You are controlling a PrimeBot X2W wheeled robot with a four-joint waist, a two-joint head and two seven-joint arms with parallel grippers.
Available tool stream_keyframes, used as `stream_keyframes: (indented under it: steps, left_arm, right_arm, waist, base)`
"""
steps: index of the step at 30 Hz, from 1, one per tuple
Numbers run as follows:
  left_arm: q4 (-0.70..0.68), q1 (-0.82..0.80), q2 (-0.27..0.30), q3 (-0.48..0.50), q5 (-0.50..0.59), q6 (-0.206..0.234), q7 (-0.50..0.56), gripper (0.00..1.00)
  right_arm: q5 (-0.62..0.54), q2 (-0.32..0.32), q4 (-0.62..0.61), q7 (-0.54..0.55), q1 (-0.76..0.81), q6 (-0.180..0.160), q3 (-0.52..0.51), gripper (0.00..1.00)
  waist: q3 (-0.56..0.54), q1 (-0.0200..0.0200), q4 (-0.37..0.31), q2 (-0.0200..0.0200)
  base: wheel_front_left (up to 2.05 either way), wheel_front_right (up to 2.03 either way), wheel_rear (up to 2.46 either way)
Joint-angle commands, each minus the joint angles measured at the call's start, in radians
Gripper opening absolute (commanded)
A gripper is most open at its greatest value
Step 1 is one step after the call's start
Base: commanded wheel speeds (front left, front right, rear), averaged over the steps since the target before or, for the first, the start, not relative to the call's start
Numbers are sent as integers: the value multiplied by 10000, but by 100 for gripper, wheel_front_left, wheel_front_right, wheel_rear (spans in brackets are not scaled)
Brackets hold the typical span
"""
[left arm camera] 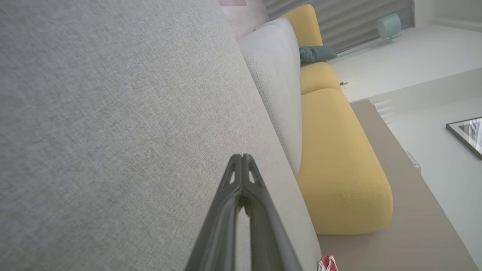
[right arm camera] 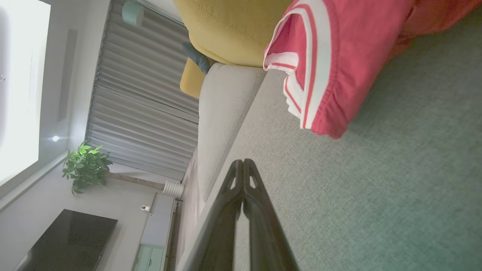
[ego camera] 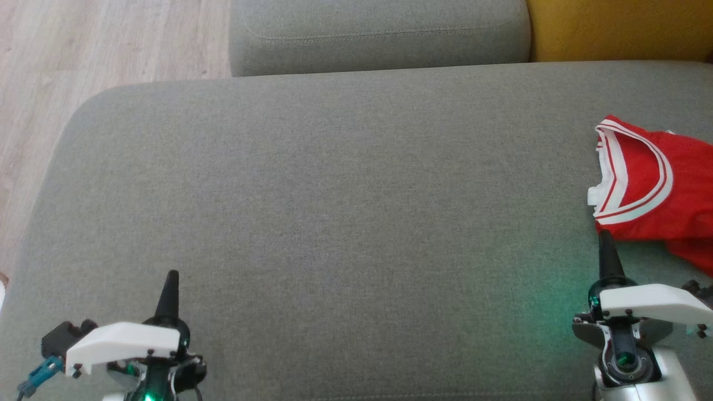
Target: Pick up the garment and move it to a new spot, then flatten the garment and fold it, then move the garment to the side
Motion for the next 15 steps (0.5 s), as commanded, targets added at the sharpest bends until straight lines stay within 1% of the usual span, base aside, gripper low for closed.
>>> stream_keyframes:
  steps: [1, 15]
  left_arm:
    - [-417, -603, 141, 354, -344, -113, 96, 0]
    - [-606, -658, 160, 650, -1839, -416, 509, 0]
  right_arm:
    - [399, -49, -470, 93, -187, 47, 75, 0]
    - [2014, -52, -996, 505, 37, 54, -100, 0]
  waist:
    - [-9, 0, 2, 0]
    - [-70, 0, 12, 0]
  base:
    - [0, 0, 0]
    - [0, 0, 0]
